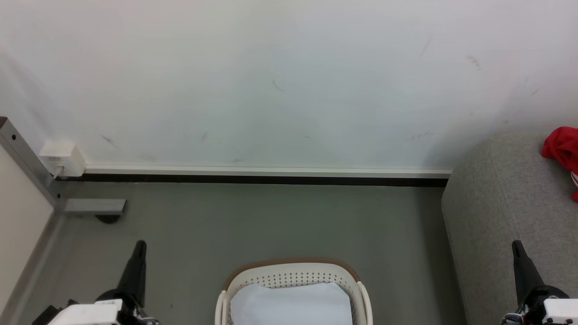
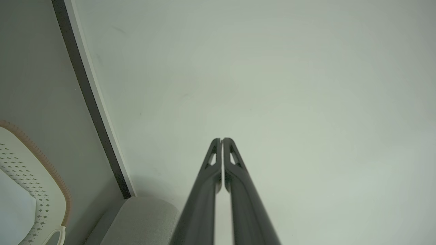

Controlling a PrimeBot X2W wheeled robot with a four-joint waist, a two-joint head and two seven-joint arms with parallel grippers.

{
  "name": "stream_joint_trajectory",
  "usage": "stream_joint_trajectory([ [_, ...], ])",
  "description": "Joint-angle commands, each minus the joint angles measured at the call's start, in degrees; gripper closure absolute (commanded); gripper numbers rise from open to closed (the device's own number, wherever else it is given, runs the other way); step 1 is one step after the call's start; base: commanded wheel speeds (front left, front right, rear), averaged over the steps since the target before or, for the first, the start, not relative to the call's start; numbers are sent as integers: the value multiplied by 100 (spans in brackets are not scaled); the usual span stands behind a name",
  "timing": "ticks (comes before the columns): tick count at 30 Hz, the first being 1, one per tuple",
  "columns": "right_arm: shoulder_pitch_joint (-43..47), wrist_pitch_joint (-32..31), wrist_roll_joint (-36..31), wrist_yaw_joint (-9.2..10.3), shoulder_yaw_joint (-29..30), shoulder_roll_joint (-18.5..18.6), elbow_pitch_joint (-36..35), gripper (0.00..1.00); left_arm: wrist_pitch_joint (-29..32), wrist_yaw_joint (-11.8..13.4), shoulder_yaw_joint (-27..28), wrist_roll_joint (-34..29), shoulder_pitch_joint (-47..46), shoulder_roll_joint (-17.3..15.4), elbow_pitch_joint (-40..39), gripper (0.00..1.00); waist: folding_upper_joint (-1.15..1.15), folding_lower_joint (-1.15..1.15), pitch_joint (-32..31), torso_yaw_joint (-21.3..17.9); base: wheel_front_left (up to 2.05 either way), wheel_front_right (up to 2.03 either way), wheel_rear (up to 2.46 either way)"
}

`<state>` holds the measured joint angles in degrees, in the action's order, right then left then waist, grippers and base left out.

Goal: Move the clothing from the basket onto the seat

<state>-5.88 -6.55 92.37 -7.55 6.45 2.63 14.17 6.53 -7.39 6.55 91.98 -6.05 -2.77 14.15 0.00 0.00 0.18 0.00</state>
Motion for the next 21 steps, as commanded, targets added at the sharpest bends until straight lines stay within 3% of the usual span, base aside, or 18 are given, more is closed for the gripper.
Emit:
stream_joint_trajectory([
  [1, -69, -15, 11, 12, 22, 46, -34, 100, 20, -31, 10, 80, -45, -13, -18, 100, 0, 0, 0, 0, 0, 0, 0],
  [21, -69, -14, 12, 12, 21, 46, -34, 100, 19, -31, 10, 80, -45, -13, -18, 100, 0, 0, 0, 0, 0, 0, 0],
])
